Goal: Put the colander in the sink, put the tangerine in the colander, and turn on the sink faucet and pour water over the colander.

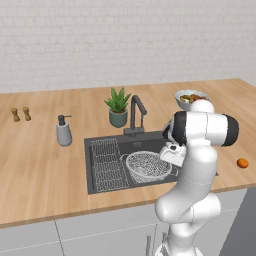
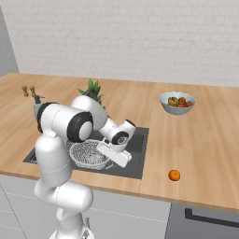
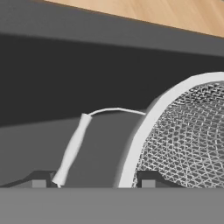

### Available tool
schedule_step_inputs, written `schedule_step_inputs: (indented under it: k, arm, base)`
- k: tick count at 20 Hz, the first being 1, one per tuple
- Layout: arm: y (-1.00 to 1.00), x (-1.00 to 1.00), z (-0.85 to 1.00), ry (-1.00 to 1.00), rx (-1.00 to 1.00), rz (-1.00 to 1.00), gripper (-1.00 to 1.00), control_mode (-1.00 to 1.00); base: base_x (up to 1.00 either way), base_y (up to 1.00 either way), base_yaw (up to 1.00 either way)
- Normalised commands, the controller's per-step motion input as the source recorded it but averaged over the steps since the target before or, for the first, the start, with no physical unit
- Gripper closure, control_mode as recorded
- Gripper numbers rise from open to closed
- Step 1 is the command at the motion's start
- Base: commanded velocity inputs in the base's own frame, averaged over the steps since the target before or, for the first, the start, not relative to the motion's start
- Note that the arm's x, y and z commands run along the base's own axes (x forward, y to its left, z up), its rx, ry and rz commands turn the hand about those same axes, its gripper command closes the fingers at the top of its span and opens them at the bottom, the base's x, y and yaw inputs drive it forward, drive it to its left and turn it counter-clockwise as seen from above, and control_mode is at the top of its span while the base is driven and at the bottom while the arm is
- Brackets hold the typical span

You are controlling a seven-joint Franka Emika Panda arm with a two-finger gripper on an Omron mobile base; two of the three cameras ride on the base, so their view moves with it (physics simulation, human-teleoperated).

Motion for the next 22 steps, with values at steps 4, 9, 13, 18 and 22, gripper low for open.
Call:
schedule_step_inputs:
  k: [4,9,13,18,22]
  arm:
    - [0.0,0.0,0.01,-0.01,0.0,0.0,-1.0,-1.0]
    - [-0.01,0.0,0.47,-0.1,0.0,0.0,-1.0,-1.0]
    - [-0.12,0.0,0.84,-0.09,0.0,0.0,-1.0,-1.0]
    - [-0.1,-0.06,0.72,-0.03,0.0,-0.01,-1.0,-1.0]
    - [-0.25,-0.09,0.87,0.03,-0.06,-0.36,-1.0,-1.0]
  base:
    - [0.0,0.0,0.0]
    - [0.0,0.0,0.0]
    - [0.0,0.0,0.0]
    - [0.0,0.0,0.0]
    - [0.0,0.0,0.0]
